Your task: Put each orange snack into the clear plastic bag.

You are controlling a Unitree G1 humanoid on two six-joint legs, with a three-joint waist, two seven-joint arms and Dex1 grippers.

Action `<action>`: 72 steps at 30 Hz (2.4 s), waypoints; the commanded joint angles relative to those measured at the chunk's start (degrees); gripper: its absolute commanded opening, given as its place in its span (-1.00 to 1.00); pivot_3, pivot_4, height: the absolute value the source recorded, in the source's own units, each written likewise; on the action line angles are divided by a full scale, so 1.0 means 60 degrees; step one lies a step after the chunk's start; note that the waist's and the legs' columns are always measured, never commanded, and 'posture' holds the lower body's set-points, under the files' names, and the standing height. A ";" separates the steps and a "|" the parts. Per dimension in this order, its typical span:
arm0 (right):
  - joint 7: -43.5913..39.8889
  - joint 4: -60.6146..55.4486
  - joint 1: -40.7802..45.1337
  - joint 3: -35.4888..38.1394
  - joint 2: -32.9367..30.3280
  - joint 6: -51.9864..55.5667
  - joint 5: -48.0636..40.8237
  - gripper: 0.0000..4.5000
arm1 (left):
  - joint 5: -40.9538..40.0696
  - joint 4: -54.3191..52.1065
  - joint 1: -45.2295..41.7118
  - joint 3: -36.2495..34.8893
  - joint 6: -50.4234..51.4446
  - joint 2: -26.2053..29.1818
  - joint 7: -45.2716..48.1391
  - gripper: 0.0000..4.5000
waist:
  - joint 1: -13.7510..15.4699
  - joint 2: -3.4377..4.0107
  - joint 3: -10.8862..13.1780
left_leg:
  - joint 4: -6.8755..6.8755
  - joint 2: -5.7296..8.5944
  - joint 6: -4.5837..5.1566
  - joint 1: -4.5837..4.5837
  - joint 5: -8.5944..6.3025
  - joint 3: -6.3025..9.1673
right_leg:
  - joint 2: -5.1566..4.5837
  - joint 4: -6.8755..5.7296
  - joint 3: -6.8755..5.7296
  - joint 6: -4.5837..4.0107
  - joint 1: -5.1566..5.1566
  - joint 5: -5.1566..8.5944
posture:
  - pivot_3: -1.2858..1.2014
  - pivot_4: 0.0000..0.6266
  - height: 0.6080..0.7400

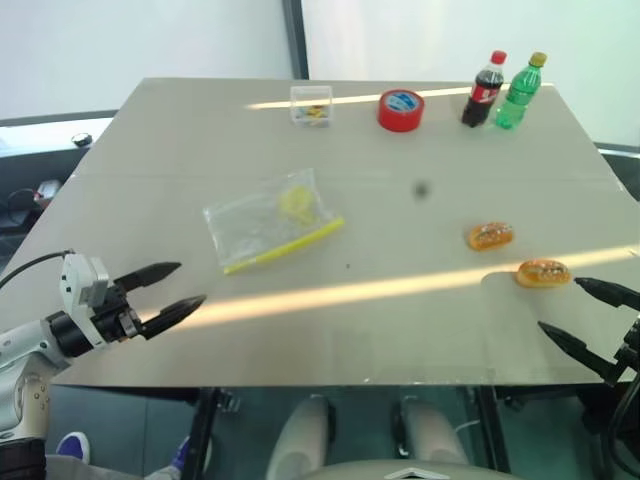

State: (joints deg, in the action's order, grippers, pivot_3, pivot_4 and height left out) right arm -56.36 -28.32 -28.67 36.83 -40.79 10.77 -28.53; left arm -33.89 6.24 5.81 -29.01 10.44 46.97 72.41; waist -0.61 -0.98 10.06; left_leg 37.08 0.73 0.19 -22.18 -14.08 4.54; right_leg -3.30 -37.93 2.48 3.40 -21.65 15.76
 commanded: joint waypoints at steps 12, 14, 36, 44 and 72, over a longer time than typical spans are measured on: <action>0.0283 -0.0504 0.0820 -0.0320 -0.0030 0.0017 -0.0261 0.98 | -0.1158 -0.1261 -0.0482 -0.0094 0.3027 -0.0131 -0.2057 1.00 | -0.0004 0.0001 0.0000 | 0.0001 0.0001 0.0001 -0.0004 0.0000 0.0011 | -0.0003 -0.0001 -0.0006 0.0001 0.0000 -0.0001 | 0.03 -0.52 1.00; 0.0417 -0.0700 0.1001 -0.0575 -0.0038 0.0138 -0.0287 0.98 | -0.1325 -0.1346 -0.0663 -0.0121 0.3353 -0.0230 -0.2388 1.00 | -0.0001 0.0001 0.0000 | 0.0001 0.0003 0.0001 -0.0002 0.0000 0.0009 | -0.0004 -0.0003 -0.0007 0.0002 0.0000 -0.0001 | 0.03 -0.52 1.00; 0.2121 -0.2489 0.3227 -0.3933 -0.0191 0.1434 0.0406 0.98 | -0.1040 0.4630 -0.6622 0.2464 0.9100 -0.0426 -0.3030 1.00 | 0.0058 0.0007 -0.0012 | 0.0013 0.0052 -0.0001 -0.0001 0.0002 0.0044 | 0.0037 -0.0031 -0.0039 0.0009 0.0003 -0.0004 | 0.03 -0.52 1.00; 0.2290 -0.2966 0.2617 -0.3434 -0.0233 0.1503 0.0396 0.98 | -0.0829 0.6337 -0.6964 0.2457 0.8509 -0.1206 -0.1507 1.00 | -0.0028 0.0008 -0.0013 | 0.0022 0.0071 0.0001 -0.0030 0.0002 0.0056 | 0.0038 -0.0028 -0.0049 0.0010 -0.0009 -0.0003 | 0.03 -0.52 1.00; 0.3266 -0.3320 0.3148 -0.4357 -0.0169 0.2074 0.1370 1.00 | -0.1834 0.3729 -0.7836 -0.0249 0.9803 -0.4815 -0.8673 0.62 | 0.0191 0.0102 -0.0163 | 0.0051 0.0098 -0.0008 -0.0048 0.0009 0.0097 | 0.0027 -0.0026 -0.0080 0.0019 0.0000 -0.0003 | 0.03 -0.52 1.00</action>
State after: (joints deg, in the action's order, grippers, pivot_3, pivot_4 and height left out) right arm -37.41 -46.21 -10.31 10.78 -41.77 23.22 -20.51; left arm -45.00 27.78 -40.74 -31.03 68.41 18.14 20.69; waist 0.53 -0.36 9.08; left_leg 37.39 1.32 0.01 -22.52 -13.95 5.14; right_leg -3.13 -38.08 1.98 3.51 -21.69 15.74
